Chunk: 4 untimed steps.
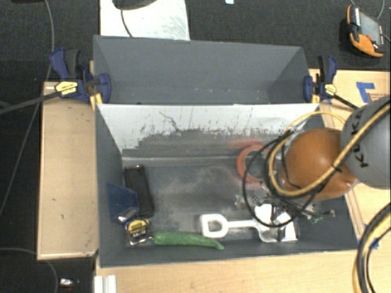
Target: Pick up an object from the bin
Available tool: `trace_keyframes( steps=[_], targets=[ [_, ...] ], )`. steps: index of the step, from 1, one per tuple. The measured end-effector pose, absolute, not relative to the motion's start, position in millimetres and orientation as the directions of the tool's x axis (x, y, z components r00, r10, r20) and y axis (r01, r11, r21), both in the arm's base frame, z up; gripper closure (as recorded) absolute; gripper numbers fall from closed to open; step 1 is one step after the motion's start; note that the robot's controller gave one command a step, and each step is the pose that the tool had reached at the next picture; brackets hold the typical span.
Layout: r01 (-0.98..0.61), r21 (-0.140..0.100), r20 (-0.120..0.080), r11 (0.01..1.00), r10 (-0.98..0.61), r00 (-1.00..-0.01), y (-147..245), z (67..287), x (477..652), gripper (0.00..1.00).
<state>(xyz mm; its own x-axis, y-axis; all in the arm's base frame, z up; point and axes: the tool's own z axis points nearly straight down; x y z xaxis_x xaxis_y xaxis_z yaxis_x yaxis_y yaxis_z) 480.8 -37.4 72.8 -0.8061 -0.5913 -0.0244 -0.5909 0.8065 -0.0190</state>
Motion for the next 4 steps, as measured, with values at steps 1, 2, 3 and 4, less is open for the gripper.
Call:
trace_keyframes(
  steps=[1, 2, 3, 4],
  targets=[
    [-0.687, -0.014, -0.019, 0.727, -0.687, -0.727, -44.9, 71.5, 479.9, 1.0],
    [-0.686, -0.014, -0.019, 0.727, -0.687, -0.727, -44.9, 71.5, 479.9, 1.0],
    [-0.686, -0.014, -0.019, 0.727, -0.686, -0.727, -44.9, 71.6, 480.0, 1.0],
    [-0.685, -0.012, -0.018, 0.729, -0.685, -0.729, -44.4, 82.4, 479.0, 1.0]
  ],
)
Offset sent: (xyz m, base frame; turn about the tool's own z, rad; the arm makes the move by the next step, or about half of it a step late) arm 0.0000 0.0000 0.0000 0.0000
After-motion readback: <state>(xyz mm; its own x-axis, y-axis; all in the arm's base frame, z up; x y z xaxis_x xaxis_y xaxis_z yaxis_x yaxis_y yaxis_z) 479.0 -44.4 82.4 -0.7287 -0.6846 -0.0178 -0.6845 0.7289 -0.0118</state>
